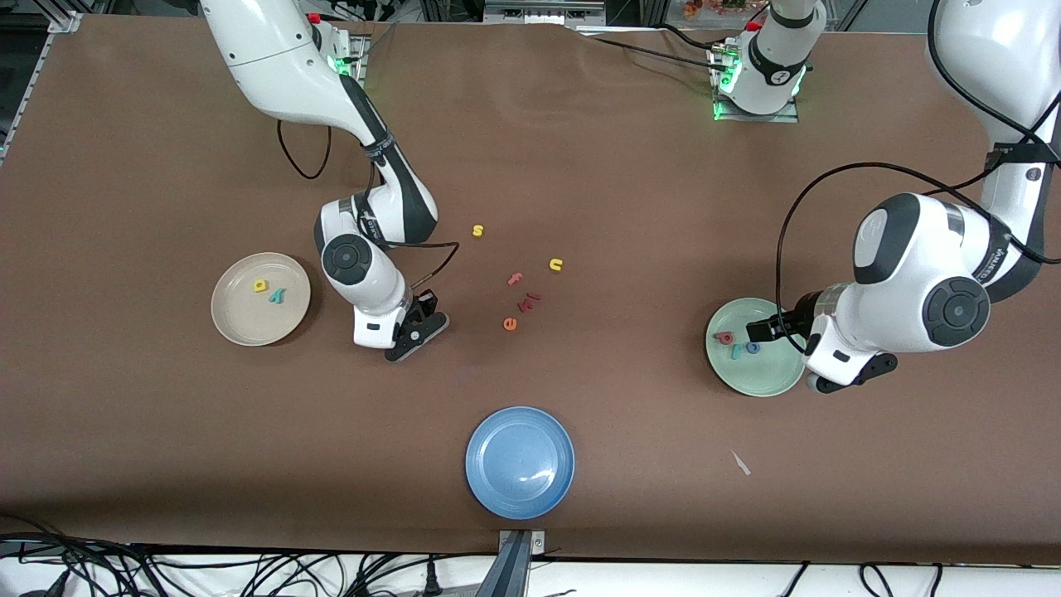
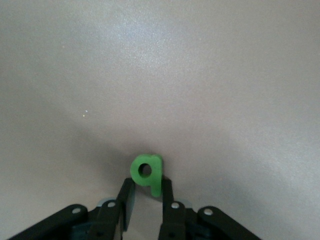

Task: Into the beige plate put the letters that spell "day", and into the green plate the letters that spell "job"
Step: 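Drop the p on the green plate while the right gripper grasps the q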

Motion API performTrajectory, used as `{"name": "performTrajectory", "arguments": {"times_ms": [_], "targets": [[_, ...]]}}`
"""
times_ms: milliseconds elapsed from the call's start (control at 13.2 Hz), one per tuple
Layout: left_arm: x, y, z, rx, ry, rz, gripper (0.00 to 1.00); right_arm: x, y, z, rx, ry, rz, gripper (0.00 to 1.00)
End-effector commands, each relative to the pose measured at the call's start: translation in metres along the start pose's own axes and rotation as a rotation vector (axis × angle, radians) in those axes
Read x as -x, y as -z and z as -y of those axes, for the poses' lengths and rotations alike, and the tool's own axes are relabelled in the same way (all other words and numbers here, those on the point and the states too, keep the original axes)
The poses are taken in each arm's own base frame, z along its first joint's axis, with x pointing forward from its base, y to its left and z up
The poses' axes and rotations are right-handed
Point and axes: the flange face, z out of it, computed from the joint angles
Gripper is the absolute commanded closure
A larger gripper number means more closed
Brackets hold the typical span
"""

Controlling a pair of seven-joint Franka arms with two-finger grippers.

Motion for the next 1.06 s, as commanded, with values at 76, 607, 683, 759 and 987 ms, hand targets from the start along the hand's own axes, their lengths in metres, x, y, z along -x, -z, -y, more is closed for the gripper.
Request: {"name": "performTrajectory", "arguments": {"times_ms": [76,607,683,759,987], "targets": [[0.002,0.03,0.005,-0.008,-0.098,-0.04,0.0,-0.005,-0.018,0.006,-0.021,0.003,-0.005,0.74],[0.038,0.118,0.034,-0.088,-0.39,-0.189,0.0,-0.004,-0.021,0.006,-0.025,-0.003,-0.001,0.87],[0.049,0.131,0.044,-0.103,-0.413,-0.206,0.0,-0.004,-0.021,0.006,-0.025,-0.004,-0.001,0.87],[0.065,0.137,0.047,-0.12,-0.427,-0.213,0.0,-0.004,-0.021,0.006,-0.025,-0.004,-0.001,0.88],[0.13,0.172,0.058,-0.141,-0.458,-0.27,0.0,-0.004,-0.021,0.006,-0.025,-0.004,0.0,0.92]]}}
